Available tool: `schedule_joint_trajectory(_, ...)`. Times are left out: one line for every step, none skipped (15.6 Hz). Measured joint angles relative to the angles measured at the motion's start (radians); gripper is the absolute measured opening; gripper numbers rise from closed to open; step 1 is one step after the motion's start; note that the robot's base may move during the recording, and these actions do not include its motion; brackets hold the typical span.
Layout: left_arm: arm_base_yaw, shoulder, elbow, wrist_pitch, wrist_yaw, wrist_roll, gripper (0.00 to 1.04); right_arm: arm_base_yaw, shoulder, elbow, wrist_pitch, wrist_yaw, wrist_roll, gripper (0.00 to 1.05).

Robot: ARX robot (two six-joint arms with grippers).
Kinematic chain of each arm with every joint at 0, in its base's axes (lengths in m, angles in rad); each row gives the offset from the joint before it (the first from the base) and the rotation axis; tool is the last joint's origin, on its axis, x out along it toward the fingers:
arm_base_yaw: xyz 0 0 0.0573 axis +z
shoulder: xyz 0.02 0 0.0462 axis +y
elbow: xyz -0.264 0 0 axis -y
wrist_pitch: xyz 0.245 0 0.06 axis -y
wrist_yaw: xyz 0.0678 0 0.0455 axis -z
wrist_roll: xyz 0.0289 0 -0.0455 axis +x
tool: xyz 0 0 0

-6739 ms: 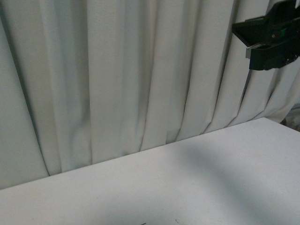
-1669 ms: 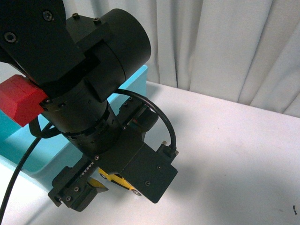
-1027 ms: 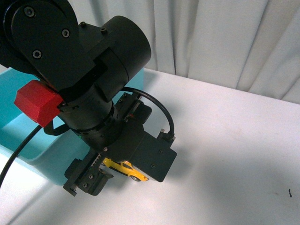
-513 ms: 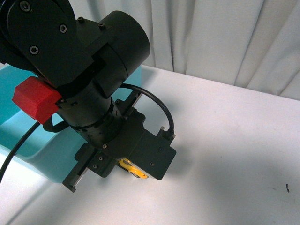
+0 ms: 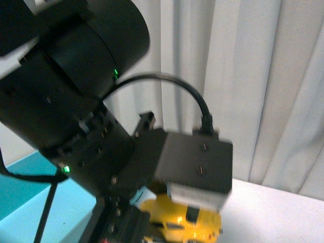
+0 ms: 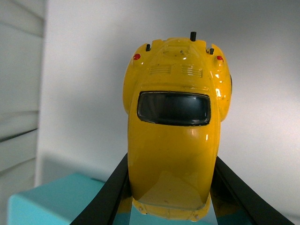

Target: Wind up and store yellow beetle toy

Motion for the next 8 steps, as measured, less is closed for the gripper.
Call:
schedule_joint_trajectory(0.050,-0.027,0.040,-0.015,0.024,-0.038,0.40,0.000,0.000,0.000,0.000,0.000,0.000,0.98)
schedule_joint_trajectory(0.108,-0.040,0.079,-0.013,0.042,-0.079,0.40,0.000,0.000,0.000,0.000,0.000,0.000,0.98)
schedule_joint_trajectory(0.169,-0.043,0.111,0.003,0.057,-0.120,0.40,0.000,0.000,0.000,0.000,0.000,0.000,0.98)
schedule_joint_trajectory(0.210,-0.044,0.130,0.007,0.051,-0.161,0.40,0.000,0.000,0.000,0.000,0.000,0.000,0.98)
schedule_joint_trajectory(0.259,-0.044,0.139,0.023,0.034,-0.203,0.40,0.000,0.000,0.000,0.000,0.000,0.000,0.98)
schedule_joint_trajectory(0.298,-0.042,0.139,0.030,0.005,-0.228,0.40,0.000,0.000,0.000,0.000,0.000,0.000,0.98)
schedule_joint_trajectory(0.352,-0.029,0.138,0.027,-0.029,-0.260,0.40,0.000,0.000,0.000,0.000,0.000,0.000,0.98)
schedule_joint_trajectory(0.409,-0.001,0.130,0.047,-0.060,-0.297,0.40,0.000,0.000,0.000,0.000,0.000,0.000,0.98)
